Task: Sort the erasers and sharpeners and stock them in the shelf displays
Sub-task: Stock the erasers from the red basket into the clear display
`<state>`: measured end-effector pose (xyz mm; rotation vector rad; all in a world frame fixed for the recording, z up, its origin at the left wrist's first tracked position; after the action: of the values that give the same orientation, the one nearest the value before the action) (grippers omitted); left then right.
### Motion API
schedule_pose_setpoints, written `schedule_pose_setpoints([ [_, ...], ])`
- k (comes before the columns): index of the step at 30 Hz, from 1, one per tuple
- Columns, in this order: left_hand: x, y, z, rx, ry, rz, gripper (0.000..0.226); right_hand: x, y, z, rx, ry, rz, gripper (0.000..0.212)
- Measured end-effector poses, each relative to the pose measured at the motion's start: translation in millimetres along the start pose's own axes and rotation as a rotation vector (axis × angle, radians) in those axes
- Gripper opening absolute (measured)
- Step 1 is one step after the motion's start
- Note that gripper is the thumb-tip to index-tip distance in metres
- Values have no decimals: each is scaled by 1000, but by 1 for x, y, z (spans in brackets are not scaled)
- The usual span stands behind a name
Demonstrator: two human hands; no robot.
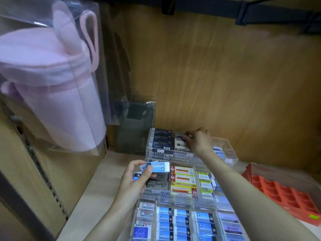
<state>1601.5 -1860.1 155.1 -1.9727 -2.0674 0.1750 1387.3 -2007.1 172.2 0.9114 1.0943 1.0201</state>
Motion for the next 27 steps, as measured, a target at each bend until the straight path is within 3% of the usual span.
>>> schedule_pose_setpoints([
  [4, 1, 0, 1, -34, -14, 4, 24, 4, 4, 3, 57, 21, 34, 40],
  [6, 4, 0, -2, -27, -24, 6, 25, 22, 15, 11, -26, 75, -75, 46],
  [8, 10, -1, -6, -29, -31, 14, 26, 57, 30, 21, -340, 109, -114, 43],
  [11, 22, -4, -11, -40, -38, 36, 22, 124, 49, 34, -804, 254, 165, 28],
  [13, 30, -8, -13, -43, -44, 50, 20, 156, 50, 33, -713, 408, 190, 32],
  [15, 38, -12, -14, -55, -47, 74, 20, 171, 43, 27, -594, 483, 75, 35],
  [27, 77, -13, 9, -90, -22, 173, 24, 225, 56, -6, -696, 309, -52, 28],
])
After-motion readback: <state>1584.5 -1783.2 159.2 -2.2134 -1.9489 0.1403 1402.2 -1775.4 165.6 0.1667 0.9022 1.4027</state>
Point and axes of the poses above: each hand's wrist, its own x-axis away from the middle knuckle, its own y-axis out of the back of the hand, z = x × y, the point moved 1 cm from there along -x, towards the middle knuckle, and after that the axes turned 5 degrees about x, right-handed, at the moved point
